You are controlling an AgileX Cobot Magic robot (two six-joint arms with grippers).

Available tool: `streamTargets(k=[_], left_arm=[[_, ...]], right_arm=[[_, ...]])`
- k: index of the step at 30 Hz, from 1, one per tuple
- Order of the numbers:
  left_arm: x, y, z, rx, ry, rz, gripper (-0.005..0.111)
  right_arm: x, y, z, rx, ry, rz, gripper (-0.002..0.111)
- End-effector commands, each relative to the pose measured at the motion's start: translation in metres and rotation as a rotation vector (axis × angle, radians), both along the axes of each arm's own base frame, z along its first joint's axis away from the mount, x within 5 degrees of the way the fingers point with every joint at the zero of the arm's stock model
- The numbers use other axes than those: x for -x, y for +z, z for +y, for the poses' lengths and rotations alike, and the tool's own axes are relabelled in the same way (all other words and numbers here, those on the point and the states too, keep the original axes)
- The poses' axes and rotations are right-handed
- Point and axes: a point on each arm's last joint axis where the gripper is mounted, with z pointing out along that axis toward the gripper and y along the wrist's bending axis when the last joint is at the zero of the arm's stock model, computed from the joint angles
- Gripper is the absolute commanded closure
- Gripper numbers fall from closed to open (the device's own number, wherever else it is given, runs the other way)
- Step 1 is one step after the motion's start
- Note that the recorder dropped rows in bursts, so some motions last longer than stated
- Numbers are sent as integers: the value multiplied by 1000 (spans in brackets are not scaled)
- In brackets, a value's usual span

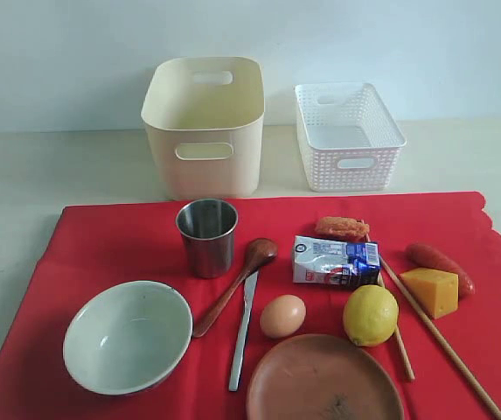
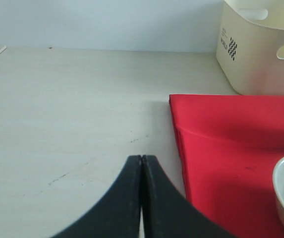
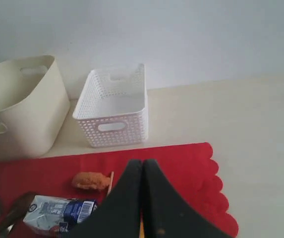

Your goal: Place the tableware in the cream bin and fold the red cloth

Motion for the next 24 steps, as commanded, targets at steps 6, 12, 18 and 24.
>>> streamTargets(k=[6, 12, 18, 24], left_arm=[[0, 1, 0, -4, 0, -17, 107], [0, 1, 0, -4, 0, -17, 107], [0, 1, 0, -4, 0, -17, 107], [0, 1, 0, -4, 0, -17, 107]], right_arm=[[-37, -13, 19, 112, 275, 235, 108], [-71, -45, 29, 99, 446, 522, 87], [-116, -64, 29, 120, 477, 667, 55], [-144, -74, 19, 151, 370, 840, 55]])
